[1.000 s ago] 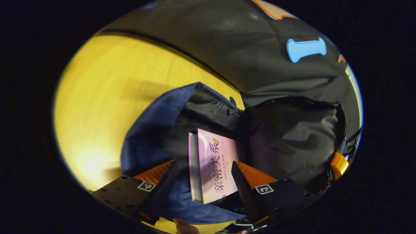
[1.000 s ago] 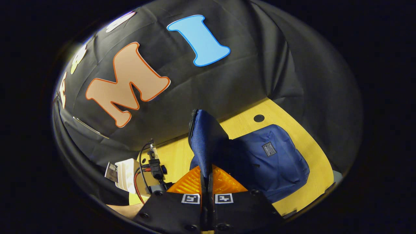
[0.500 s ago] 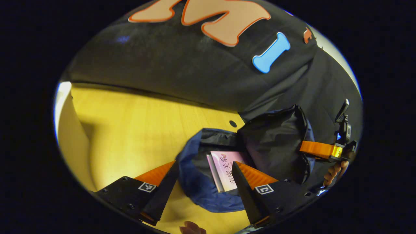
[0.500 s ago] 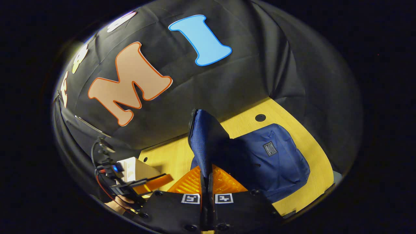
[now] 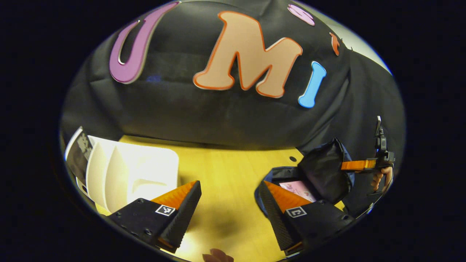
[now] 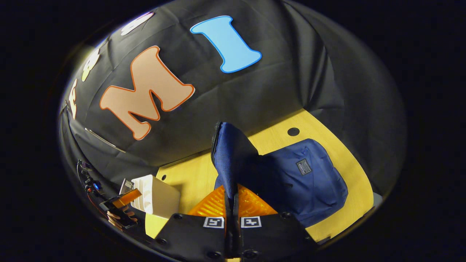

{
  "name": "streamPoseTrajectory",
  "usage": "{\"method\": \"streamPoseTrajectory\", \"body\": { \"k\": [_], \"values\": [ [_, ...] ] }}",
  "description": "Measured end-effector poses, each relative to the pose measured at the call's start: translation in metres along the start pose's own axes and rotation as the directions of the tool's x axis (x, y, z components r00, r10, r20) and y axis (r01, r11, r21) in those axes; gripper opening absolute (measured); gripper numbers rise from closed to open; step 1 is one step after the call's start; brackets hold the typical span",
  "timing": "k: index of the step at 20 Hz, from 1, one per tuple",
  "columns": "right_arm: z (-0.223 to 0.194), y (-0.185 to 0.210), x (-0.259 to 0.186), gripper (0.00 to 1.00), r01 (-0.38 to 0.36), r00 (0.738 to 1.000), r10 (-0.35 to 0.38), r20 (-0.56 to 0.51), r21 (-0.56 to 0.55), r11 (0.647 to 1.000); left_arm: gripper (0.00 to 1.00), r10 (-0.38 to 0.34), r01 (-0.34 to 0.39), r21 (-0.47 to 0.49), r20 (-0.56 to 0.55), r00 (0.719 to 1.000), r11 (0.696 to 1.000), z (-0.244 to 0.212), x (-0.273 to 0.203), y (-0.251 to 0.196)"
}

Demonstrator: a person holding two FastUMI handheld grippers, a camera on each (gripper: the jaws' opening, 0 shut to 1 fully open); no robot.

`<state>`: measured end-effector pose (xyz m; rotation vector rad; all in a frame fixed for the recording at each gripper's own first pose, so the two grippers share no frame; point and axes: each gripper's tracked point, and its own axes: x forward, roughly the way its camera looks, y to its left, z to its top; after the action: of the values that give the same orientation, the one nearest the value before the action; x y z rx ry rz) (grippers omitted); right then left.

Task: Open the schoolbag, grab two books from the bookshelf and put them into the schoolbag.

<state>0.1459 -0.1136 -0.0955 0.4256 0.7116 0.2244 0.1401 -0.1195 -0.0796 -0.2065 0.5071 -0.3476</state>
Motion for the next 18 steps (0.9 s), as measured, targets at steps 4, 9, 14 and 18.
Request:
{"method": "streamPoseTrajectory", "body": {
  "k": [4,9,14,18],
  "values": [
    [0.000,0.002,0.002,0.03,0.003,1.000,-0.003,-0.003,-0.005,1.000,0.94,0.074,-0.076,0.040,0.061,0.995,0.996,0.021,-0.033,0.039],
    [-0.002,0.006,0.004,0.04,0.012,1.000,-0.012,-0.004,-0.012,1.000,0.93,0.141,-0.145,0.065,0.069,0.988,0.987,0.042,-0.068,0.091],
    [-0.002,0.006,0.002,0.04,0.021,1.000,-0.021,0.005,-0.002,1.000,0.89,0.229,-0.232,0.095,0.044,0.972,0.968,0.066,-0.095,0.163],
    [-0.002,0.005,0.001,0.03,0.029,1.000,-0.029,0.011,0.002,1.000,0.93,0.269,-0.269,0.113,0.007,0.963,0.957,0.083,-0.114,0.205]
  ]
}}
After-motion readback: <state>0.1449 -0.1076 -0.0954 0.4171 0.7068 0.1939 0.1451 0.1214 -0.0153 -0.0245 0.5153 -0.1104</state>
